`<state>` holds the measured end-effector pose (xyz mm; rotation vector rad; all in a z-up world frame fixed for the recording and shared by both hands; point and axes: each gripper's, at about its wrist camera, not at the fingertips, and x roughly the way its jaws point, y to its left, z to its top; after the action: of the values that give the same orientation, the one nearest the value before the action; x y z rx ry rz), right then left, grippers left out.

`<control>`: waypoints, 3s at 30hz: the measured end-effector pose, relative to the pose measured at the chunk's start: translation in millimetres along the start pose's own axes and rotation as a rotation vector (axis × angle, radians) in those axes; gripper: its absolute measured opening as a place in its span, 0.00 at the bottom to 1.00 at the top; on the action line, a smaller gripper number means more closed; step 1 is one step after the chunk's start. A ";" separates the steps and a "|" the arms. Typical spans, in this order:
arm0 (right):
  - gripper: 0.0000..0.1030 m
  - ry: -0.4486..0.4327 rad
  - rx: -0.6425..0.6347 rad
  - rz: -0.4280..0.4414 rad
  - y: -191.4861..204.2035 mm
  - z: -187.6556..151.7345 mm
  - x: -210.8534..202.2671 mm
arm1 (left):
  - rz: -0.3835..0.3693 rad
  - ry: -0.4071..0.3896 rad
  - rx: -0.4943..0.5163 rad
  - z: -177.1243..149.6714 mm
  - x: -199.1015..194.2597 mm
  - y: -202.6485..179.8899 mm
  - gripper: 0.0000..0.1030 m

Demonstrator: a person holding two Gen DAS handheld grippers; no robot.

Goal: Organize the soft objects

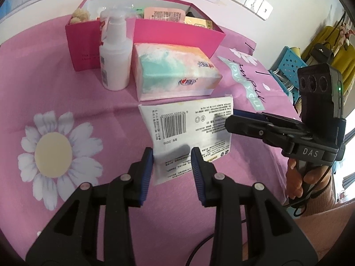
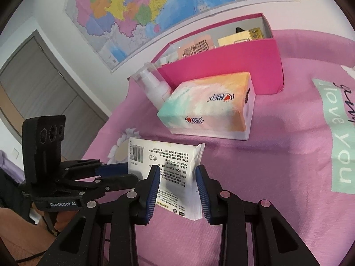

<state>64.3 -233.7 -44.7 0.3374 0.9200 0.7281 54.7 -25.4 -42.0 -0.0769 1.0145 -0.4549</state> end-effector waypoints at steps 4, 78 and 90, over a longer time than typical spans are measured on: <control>0.33 -0.016 -0.009 -0.006 1.6 3.1 -5.9 | -0.005 -0.011 0.012 3.3 -3.6 -3.0 0.35; 0.28 0.084 -0.005 0.036 -17.9 9.0 15.8 | -0.076 0.047 -0.045 9.7 4.9 7.5 0.35; 0.28 -0.016 -0.026 -0.011 -9.3 24.2 -16.0 | -0.047 -0.022 0.047 35.1 -6.7 -10.5 0.35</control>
<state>81.7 -250.6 -26.3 0.3150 0.8957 0.7254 77.5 -37.4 -15.1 -0.0635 0.9817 -0.5191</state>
